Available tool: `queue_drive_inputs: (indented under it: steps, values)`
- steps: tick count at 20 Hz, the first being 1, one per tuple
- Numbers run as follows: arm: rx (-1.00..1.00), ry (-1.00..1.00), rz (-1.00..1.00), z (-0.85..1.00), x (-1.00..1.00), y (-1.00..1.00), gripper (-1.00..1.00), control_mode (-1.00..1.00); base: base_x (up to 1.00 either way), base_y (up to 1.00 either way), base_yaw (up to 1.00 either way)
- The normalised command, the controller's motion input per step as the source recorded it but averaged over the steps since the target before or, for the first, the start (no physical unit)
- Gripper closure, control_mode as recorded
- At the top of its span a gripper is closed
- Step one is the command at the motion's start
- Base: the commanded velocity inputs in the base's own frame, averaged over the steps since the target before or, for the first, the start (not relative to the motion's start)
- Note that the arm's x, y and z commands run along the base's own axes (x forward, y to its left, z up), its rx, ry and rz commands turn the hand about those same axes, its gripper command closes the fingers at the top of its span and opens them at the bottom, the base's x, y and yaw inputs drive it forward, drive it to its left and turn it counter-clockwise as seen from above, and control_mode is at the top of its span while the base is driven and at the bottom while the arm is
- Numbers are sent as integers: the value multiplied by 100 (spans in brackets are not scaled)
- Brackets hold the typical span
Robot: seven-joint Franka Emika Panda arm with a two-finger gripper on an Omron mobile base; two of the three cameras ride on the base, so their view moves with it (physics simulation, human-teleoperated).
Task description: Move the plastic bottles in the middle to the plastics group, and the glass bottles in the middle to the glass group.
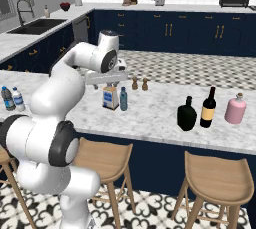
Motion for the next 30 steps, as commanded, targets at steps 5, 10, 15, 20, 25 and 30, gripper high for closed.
queue_drive_inputs:
  steps: [5,10,15,20,25,30]
  values:
    - [-9,9,0,-1,96,38,-100,-100,0,0,0]
    - [-12,26,-5,0,100,25,-100,-100,0,0,0]
    - [-1,15,-4,-20,79,3,-100,-100,0,0,0]
    - [1,-3,0,-50,66,2,-100,-100,0,0,0]
    - [0,0,0,-8,70,14,-100,-100,0,0,0]
    - [-1,-2,0,-17,67,17,-100,-100,0,0,0]
